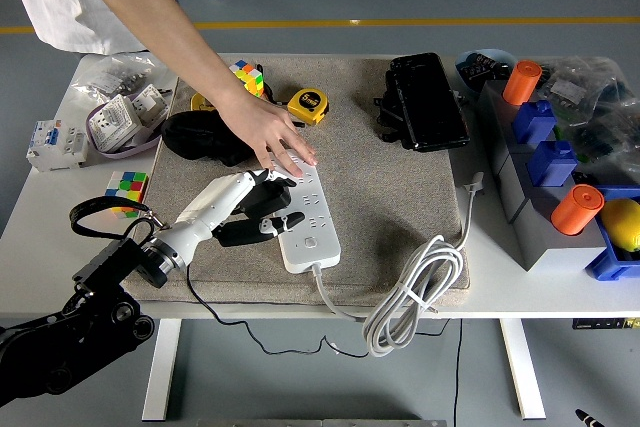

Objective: Put the plug near the board,insert it into the board,press the button,pull the plug out

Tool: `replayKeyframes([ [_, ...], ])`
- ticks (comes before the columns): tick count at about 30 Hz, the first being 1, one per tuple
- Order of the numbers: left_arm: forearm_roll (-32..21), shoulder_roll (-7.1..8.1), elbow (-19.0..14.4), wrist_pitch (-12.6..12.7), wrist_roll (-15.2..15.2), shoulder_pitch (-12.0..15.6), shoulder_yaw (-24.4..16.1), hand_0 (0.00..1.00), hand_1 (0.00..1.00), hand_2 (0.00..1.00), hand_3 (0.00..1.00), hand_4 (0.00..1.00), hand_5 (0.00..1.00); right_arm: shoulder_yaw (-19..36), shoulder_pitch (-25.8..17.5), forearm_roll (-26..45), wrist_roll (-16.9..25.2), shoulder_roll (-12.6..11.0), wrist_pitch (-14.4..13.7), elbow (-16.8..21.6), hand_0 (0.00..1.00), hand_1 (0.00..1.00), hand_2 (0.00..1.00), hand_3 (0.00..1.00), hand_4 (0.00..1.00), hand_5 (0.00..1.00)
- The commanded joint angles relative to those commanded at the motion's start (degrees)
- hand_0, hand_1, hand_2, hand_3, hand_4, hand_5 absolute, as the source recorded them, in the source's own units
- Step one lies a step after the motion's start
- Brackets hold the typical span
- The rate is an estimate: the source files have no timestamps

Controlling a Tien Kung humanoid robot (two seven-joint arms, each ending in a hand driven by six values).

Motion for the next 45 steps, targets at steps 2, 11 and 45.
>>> replayKeyframes([
  [2, 0.0, -0.06, 0.1, -0.1, 0.1, -0.1, 0.2, 0.741, 0.75, 0.742, 0.721, 0.872, 0.843, 0.0, 0.0, 0.0, 0.0, 0.0, 0.0, 0.1, 0.652, 0.705, 0.714, 0.632, 0.926, 0.526],
  [11, 0.1, -0.22, 0.1, -0.7, 0.1, -0.6, 0.7, 0.738, 0.745, 0.737, 0.715, 0.871, 0.848, 0.1, 0.0, 0.1, 0.0, 0.0, 0.0, 0.1, 0.652, 0.706, 0.714, 0.633, 0.926, 0.527],
  [45, -1.5, -1.65, 1.6, -1.8, 0.1, -3.3, 2.9, 0.719, 0.726, 0.728, 0.706, 0.872, 0.851, 0.3, -0.1, 0.2, 0.2, 0.1, -0.1, 0.1, 0.655, 0.704, 0.71, 0.633, 0.925, 0.524],
])
